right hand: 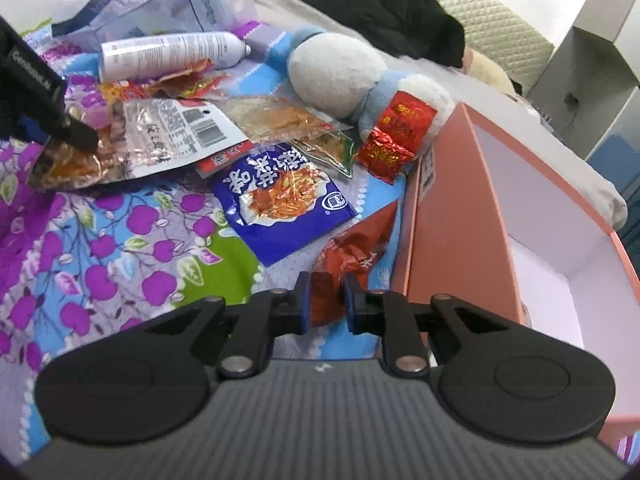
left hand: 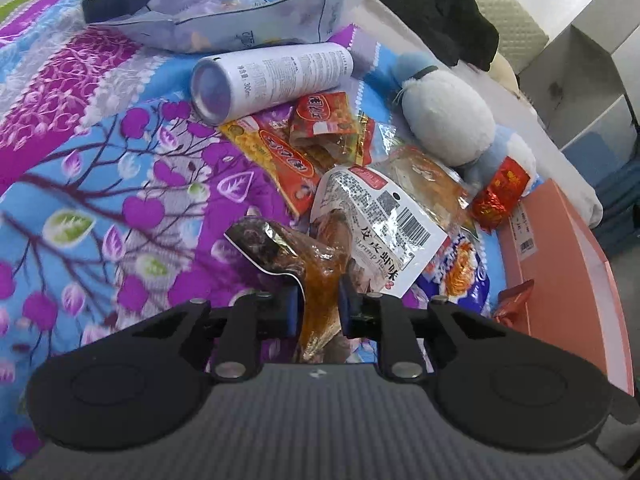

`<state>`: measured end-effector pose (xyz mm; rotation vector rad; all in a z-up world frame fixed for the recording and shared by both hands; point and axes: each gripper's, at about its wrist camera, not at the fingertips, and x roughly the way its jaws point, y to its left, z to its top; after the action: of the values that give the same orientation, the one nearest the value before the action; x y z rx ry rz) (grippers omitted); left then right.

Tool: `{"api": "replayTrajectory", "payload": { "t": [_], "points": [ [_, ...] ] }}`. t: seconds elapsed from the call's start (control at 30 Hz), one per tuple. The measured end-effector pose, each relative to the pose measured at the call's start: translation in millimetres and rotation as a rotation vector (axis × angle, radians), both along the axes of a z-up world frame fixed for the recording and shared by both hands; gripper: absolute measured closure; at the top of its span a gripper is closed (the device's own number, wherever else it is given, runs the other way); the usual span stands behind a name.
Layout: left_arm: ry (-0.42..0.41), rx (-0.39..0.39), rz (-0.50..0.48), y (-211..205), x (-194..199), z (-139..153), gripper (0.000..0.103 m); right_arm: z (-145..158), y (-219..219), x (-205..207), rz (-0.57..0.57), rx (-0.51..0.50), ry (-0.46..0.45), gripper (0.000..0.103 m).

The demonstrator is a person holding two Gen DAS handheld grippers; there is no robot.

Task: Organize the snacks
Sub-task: 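Lift the brown packet with the left gripper while the right lifts the red packet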

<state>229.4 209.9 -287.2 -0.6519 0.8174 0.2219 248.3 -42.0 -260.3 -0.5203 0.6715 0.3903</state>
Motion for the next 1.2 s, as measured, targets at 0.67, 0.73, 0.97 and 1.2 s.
{"api": "replayTrajectory", "payload": {
  "t": [0.67,0.73,0.97,1.2],
  "points": [
    [0.018,0.032,-0.008,-71.0,-59.4,21.0,0.081,9.4,-29.1,-95.3,0.067,0.107,0.019,0.084],
    [0.018,0.020,-0.008,-75.1,-62.5,21.2,0.080,9.3,-30.8,-101.2,0.076,0.108,0.014,0.084],
    [0.009,0.015,-0.033,-88.9,-70.8,27.1,0.080,15.3,-41.2,-110.6,0.077,0.116,0.009,0.085],
    [0.042,0.006,-0.089,-99.1,-81.0,25.3,0.073,14.8,-54.1,-121.7,0.062,0.146,0.039,0.085]
  ]
}}
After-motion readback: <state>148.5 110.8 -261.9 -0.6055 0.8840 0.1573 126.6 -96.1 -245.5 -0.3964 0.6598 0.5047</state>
